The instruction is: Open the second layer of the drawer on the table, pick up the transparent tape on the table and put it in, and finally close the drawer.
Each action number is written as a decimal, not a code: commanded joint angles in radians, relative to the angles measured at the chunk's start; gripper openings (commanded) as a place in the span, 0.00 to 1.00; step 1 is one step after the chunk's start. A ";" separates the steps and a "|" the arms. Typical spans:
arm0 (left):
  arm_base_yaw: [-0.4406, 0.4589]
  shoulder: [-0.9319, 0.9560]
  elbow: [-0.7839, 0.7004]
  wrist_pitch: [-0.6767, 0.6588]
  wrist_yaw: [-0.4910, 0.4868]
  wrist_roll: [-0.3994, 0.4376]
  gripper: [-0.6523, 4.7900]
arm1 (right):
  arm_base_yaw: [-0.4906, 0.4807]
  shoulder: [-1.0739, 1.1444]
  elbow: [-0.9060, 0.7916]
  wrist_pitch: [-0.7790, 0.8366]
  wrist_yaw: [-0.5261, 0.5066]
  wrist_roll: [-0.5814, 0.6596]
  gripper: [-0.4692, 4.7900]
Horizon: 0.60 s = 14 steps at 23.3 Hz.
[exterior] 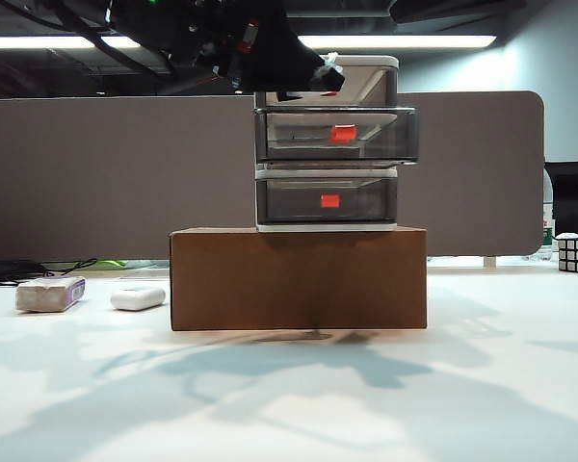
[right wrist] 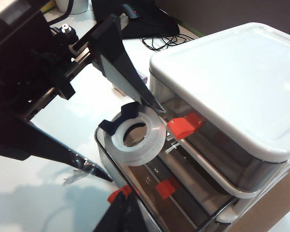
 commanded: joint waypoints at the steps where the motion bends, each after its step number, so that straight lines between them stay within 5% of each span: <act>1: -0.002 -0.001 0.008 0.006 -0.016 0.001 0.75 | 0.000 -0.004 0.003 0.000 -0.003 -0.001 0.08; 12: -0.002 0.003 0.008 0.010 -0.017 0.001 0.75 | 0.000 -0.004 0.003 0.002 -0.007 -0.001 0.08; 14: -0.002 0.003 0.008 0.011 -0.077 0.001 0.75 | 0.000 -0.004 0.003 0.002 -0.007 -0.001 0.08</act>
